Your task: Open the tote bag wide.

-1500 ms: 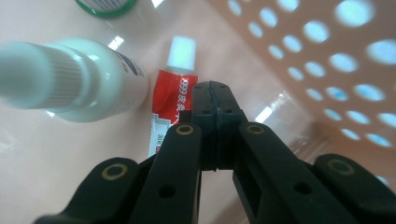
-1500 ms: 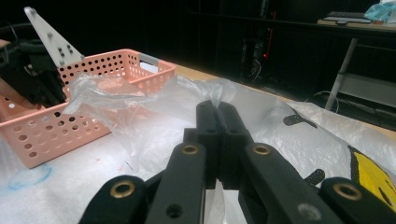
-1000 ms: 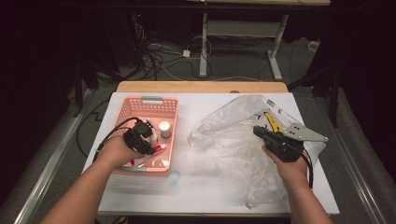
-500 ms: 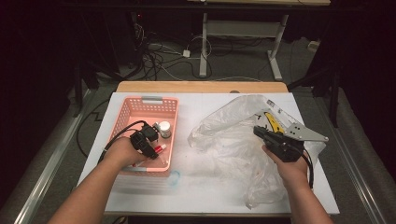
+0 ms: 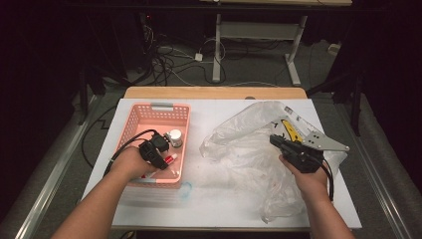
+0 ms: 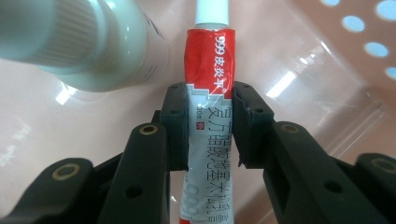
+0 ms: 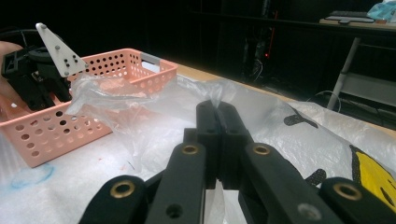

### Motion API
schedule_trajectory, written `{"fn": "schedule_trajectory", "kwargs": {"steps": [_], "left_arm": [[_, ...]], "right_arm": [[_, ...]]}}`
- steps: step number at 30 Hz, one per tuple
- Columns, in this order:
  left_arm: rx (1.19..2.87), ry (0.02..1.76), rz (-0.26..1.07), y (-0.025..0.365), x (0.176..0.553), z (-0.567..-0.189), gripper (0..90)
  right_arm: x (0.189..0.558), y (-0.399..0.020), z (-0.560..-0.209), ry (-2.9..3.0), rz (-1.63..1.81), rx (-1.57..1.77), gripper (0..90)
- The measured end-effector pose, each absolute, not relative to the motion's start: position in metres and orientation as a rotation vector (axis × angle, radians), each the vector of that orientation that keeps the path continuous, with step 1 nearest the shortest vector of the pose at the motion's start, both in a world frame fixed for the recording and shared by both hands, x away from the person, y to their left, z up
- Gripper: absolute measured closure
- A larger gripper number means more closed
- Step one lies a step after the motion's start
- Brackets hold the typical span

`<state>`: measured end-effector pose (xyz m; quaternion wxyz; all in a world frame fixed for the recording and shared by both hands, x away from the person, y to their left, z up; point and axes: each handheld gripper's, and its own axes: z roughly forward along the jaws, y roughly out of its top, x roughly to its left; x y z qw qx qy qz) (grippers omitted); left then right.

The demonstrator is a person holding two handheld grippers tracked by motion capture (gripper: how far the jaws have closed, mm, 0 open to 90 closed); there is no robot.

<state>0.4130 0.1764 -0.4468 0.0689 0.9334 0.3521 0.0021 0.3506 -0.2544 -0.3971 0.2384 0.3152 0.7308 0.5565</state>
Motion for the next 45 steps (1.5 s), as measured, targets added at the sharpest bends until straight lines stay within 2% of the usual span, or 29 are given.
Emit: {"fn": "schedule_trajectory", "kwargs": {"steps": [27,45], "left_arm": [[2.537,1.051,0.115,0.195,0.392,-0.417,67.7],[2.248,1.055,0.207,0.208,0.368,-0.406,67.6]], "right_arm": [[0.349,-0.254,-0.396,1.994,1.531,0.866,90.0],[0.348,-0.254,-0.395,1.994,1.537,0.858,90.0]]}}
